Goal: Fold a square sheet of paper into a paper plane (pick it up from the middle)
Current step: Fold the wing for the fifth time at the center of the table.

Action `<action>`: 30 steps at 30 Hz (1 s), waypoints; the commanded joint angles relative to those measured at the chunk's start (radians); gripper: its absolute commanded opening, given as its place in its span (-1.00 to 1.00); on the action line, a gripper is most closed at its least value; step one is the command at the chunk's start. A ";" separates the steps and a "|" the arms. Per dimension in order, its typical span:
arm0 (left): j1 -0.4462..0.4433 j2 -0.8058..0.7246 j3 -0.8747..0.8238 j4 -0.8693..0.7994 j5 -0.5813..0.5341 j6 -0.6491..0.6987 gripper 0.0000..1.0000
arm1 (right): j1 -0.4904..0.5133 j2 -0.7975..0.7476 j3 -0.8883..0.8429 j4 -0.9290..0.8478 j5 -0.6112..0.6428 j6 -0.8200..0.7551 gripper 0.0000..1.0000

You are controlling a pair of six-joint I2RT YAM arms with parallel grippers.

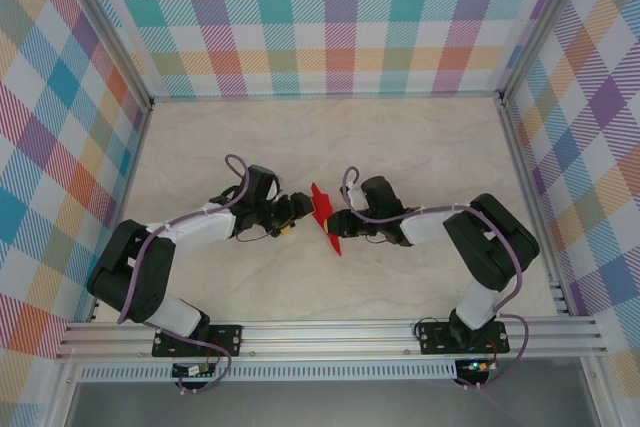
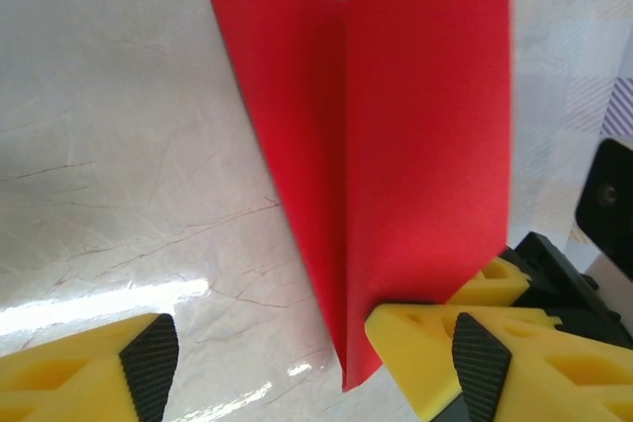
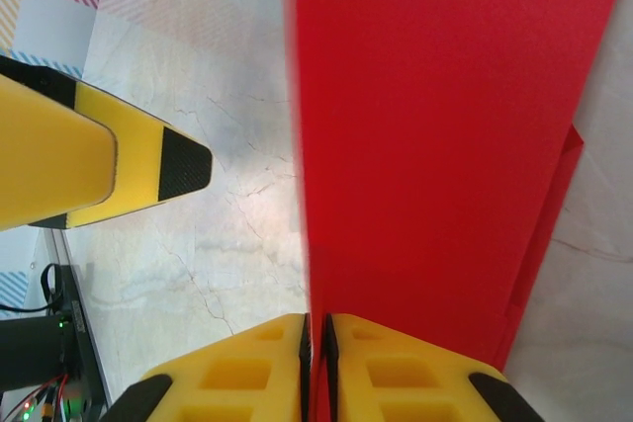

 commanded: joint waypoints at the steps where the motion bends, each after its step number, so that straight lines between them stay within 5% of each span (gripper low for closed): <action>1: -0.016 0.017 0.011 0.048 0.022 -0.007 0.47 | -0.018 0.036 0.041 -0.065 -0.086 -0.078 -0.69; 12: -0.039 0.140 0.101 0.149 0.110 -0.059 0.03 | -0.028 0.046 0.070 -0.088 -0.073 -0.132 -0.57; 30: -0.043 0.205 0.155 0.135 0.080 -0.147 -0.02 | -0.026 -0.018 0.018 -0.013 -0.008 -0.111 -0.40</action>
